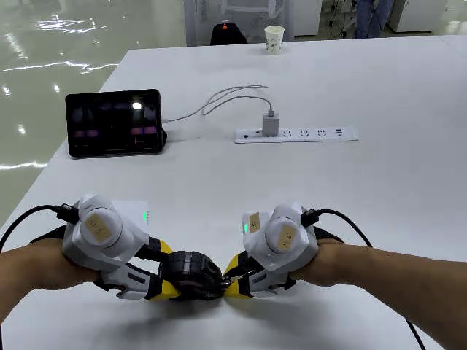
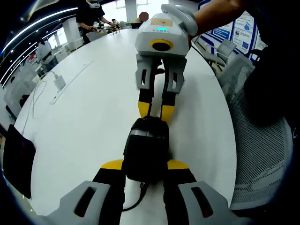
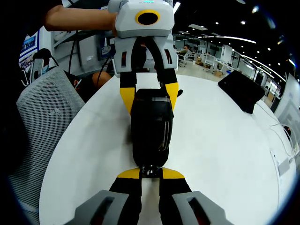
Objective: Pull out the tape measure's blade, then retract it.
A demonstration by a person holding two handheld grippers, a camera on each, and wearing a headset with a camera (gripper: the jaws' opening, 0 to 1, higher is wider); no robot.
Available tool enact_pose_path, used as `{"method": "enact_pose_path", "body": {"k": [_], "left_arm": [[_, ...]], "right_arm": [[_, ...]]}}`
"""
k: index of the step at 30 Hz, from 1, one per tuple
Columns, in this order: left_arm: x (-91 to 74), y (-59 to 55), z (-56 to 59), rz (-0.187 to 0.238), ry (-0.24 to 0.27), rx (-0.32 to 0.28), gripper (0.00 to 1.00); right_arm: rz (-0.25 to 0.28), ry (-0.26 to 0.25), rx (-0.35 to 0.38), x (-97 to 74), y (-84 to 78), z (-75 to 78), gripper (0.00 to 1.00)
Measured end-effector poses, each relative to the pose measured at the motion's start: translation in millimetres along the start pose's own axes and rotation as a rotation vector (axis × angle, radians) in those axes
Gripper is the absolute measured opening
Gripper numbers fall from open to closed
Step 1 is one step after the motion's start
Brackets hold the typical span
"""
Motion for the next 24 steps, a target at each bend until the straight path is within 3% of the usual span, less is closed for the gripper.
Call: {"method": "enact_pose_path", "body": {"k": [24], "left_arm": [[-1.6, 3.9, 3.9, -0.011, -0.021, 0.01, 0.25]], "right_arm": [[-0.008, 0.002, 0.004, -3.7, -7.1, -1.9, 0.09]]}}
Point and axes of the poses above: the centre of the closed fingertips' face, and the gripper's own axes: x roughly forward along the fingers, z roughly to its right, y roughly out of its top, the point moved 1 cm from there along -x, roughly backward along the fingers, and after that the axes turned 15 degrees about -z, right-handed, at the moved point
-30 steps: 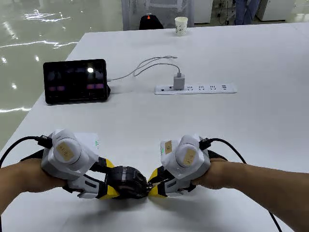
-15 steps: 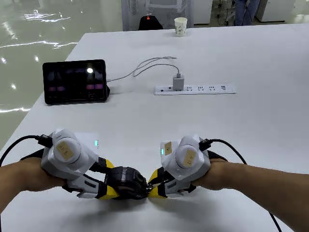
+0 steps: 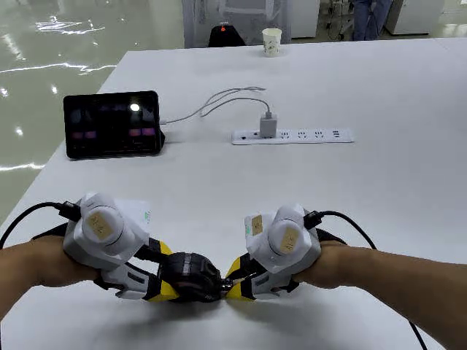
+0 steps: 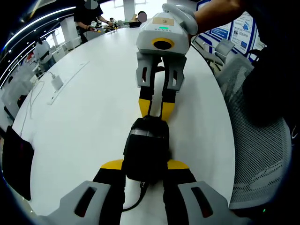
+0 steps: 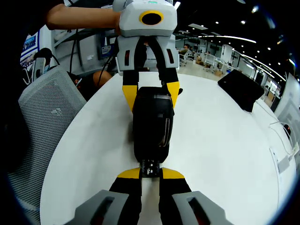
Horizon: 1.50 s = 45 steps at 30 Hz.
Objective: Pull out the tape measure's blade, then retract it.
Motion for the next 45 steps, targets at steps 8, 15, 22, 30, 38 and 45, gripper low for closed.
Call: {"method": "enact_pose_path", "body": {"k": [8, 15, 22, 30, 38, 45], "left_arm": [[-0.2, 0.5, 0.3, 0.002, -0.002, 0.001, 0.25], [-1.2, 1.5, 1.9, 0.003, -0.004, 0.002, 0.25], [-2.1, 3.1, 3.4, 0.002, -0.006, 0.0, 0.25], [-2.5, 4.0, 4.0, 0.001, -0.009, 0.0, 0.25], [2.8, -0.5, -3.8, 0.001, -0.011, -0.002, 0.25], [5.3, -2.3, -6.9, 0.001, -0.012, -0.004, 0.25]], "right_arm": [[-0.003, 0.001, 0.003, -3.8, -5.9, -0.7, 0.09], [-0.006, -0.002, 0.005, -7.7, -12.9, -1.8, 0.09], [-0.009, -0.008, 0.007, -13.4, -21.3, -2.9, 0.09], [-0.012, -0.011, 0.009, -19.4, -30.5, -4.1, 0.09], [-0.02, -0.02, 0.008, -24.6, -39.9, -5.4, 0.09], [-0.028, -0.027, 0.007, -30.2, -48.7, -6.3, 0.09]]}}
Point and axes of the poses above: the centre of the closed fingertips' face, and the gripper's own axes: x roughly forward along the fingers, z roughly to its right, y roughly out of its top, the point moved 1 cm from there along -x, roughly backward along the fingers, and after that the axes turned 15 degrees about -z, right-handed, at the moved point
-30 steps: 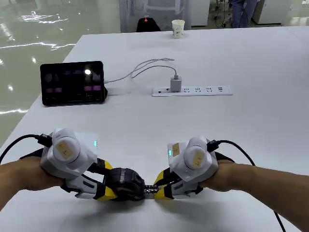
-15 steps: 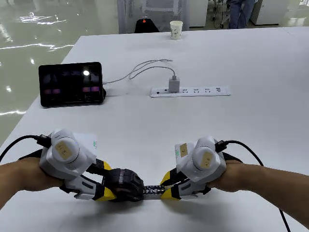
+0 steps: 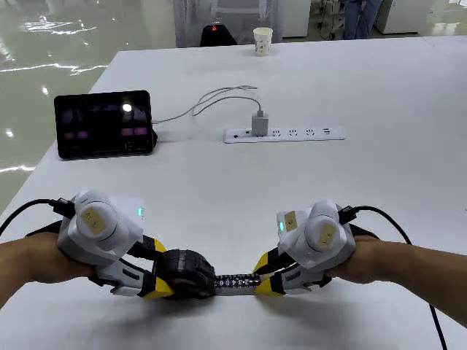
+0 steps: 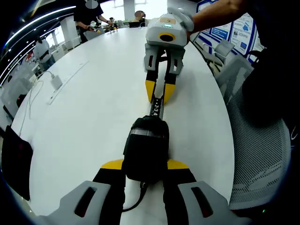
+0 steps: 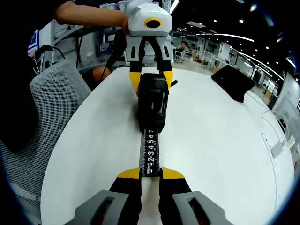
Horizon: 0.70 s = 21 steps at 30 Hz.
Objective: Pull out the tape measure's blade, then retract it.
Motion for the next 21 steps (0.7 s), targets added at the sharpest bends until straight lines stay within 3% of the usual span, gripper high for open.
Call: {"method": "enact_pose_path", "body": {"k": [21], "left_arm": [[0.9, 0.2, 0.4, 0.0, 0.0, 0.002, 0.25]], "right_arm": [[-0.023, -0.013, 0.01, -14.5, -25.6, -1.3, 0.1]]}}
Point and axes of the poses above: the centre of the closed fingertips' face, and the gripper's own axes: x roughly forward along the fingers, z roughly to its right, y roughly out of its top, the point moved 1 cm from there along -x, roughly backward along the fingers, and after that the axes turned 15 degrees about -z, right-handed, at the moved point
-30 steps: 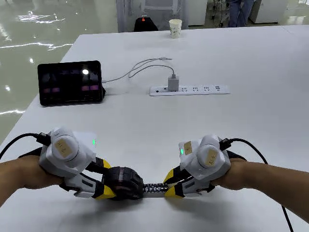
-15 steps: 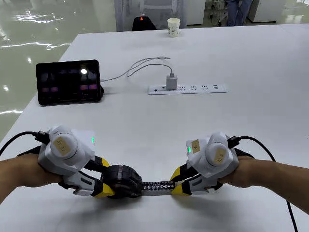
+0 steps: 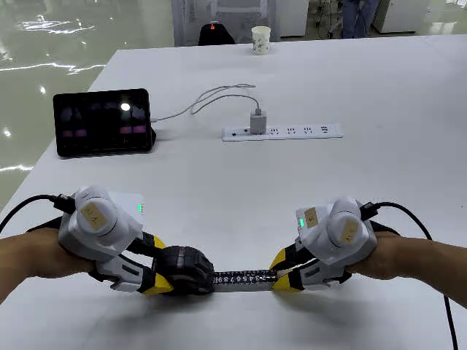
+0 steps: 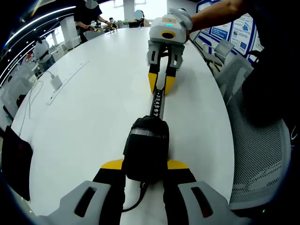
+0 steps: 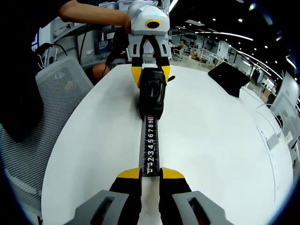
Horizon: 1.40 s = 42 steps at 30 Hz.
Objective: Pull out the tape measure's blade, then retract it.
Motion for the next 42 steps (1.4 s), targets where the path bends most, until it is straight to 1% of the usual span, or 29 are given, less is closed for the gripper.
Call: {"method": "enact_pose_path", "body": {"k": [14, 33, 42], "left_arm": [[-1.2, 1.3, 2.7, -0.001, 0.002, 0.003, 0.25], [-1.1, 1.3, 2.3, 0.0, -0.001, 0.003, 0.25], [-1.4, 1.3, 2.7, -0.001, -0.001, 0.002, 0.25]], "right_arm": [[-0.015, -0.007, 0.011, -8.7, -18.5, -3.1, 0.1], [-0.03, -0.011, 0.033, -19.8, -40.9, -3.9, 0.1], [-0.049, -0.016, 0.038, -27.0, -56.1, -3.5, 0.1]]}}
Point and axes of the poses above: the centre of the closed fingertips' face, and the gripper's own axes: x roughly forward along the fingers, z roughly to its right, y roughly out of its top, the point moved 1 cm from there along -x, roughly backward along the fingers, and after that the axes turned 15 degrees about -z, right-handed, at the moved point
